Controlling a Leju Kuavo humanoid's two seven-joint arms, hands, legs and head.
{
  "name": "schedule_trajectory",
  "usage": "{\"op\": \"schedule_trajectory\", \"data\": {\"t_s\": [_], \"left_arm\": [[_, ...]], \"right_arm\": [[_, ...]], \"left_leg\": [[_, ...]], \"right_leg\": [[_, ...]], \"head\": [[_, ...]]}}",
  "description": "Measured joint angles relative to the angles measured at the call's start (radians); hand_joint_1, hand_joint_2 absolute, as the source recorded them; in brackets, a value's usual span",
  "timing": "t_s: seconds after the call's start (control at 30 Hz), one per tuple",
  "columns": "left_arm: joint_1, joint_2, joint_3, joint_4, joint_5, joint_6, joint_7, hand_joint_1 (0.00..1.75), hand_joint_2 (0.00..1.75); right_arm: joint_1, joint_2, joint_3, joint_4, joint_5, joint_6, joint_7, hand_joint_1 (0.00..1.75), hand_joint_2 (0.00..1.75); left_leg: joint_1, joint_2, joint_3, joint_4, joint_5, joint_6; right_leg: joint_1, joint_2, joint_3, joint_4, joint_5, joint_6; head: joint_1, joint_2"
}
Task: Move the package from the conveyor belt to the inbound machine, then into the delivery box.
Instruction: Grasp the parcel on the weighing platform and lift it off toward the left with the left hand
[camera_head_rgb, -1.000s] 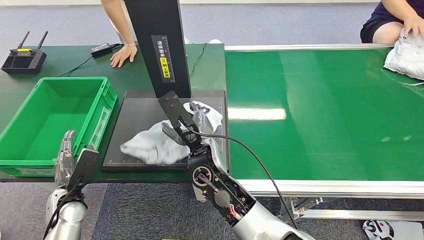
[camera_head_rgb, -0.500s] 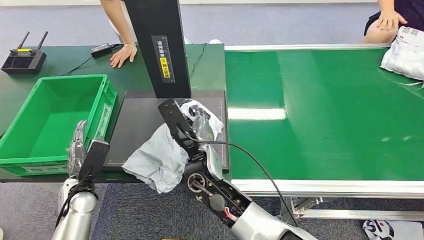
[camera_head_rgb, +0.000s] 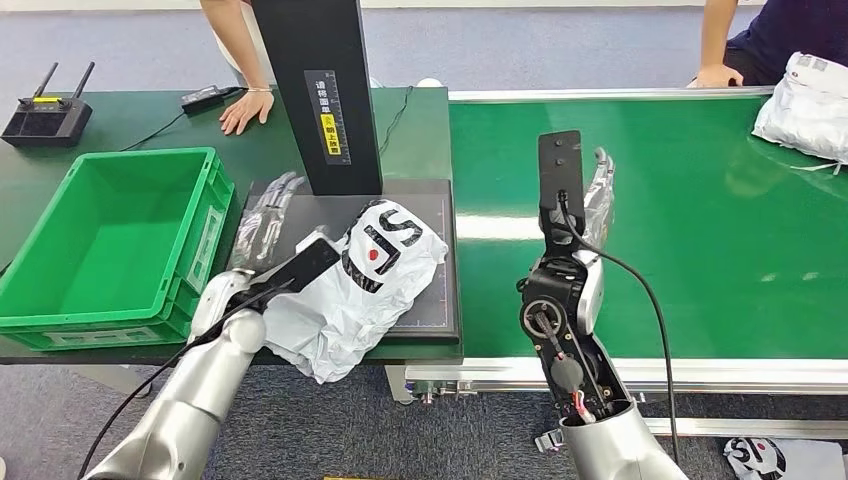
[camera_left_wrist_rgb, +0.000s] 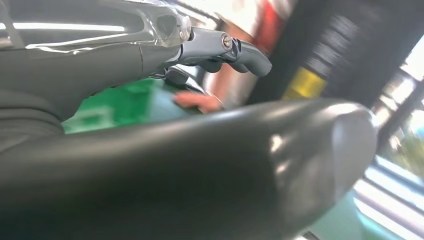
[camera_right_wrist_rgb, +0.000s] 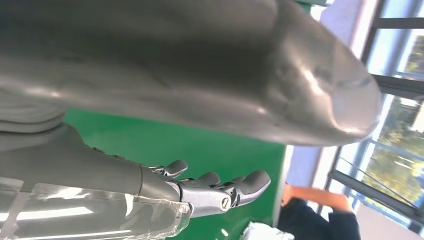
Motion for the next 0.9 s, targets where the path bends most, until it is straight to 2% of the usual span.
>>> {"op": "schedule_trajectory", "data": {"t_s": [0.1, 0.23, 0.37, 0.63, 0.9], "left_arm": [[-0.093, -0.033, -0.057, 0.126, -0.002, -0.017, 0.022, 0.00, 1.75], [-0.154, -0.071, -0.096, 0.233, 0.002, -0.039, 0.058, 0.00, 1.75], [-0.167, -0.091, -0.109, 0.302, 0.023, -0.058, 0.086, 0.00, 1.75], [-0.167, -0.090, -0.109, 0.379, 0.043, -0.123, 0.185, 0.00, 1.75], [-0.175, -0.071, -0.109, 0.412, 0.040, -0.182, 0.283, 0.00, 1.75]], "right_arm": [[0.000, -0.002, -0.005, -0.060, 0.002, 0.023, 0.000, 0.00, 0.00], [-0.001, -0.002, 0.003, -0.099, 0.002, 0.032, 0.000, 0.00, 0.00], [-0.001, -0.002, 0.013, -0.112, -0.004, 0.031, 0.000, 0.00, 0.00], [-0.004, -0.002, 0.033, -0.129, -0.015, 0.041, 0.000, 0.00, 0.00], [0.001, -0.003, 0.055, -0.166, -0.012, 0.058, 0.000, 0.00, 0.00]], "left_leg": [[0.000, 0.001, 0.000, 0.000, 0.000, 0.000], [0.000, 0.001, -0.001, 0.000, 0.000, 0.000], [0.000, 0.001, -0.001, 0.000, 0.000, 0.000], [0.000, 0.001, -0.001, 0.000, 0.000, 0.000], [0.000, 0.001, -0.001, -0.001, 0.000, 0.000]], "right_leg": [[0.000, 0.001, -0.001, 0.000, 0.000, 0.000], [0.000, 0.001, -0.001, 0.000, 0.000, 0.000], [0.000, 0.002, -0.002, 0.000, 0.000, 0.000], [0.000, 0.001, -0.001, 0.000, 0.000, 0.000], [0.000, 0.001, -0.001, 0.000, 0.000, 0.000]], "head": [[0.000, 0.000], [0.000, 0.000], [0.000, 0.000], [0.000, 0.000], [0.000, 0.000]]}}
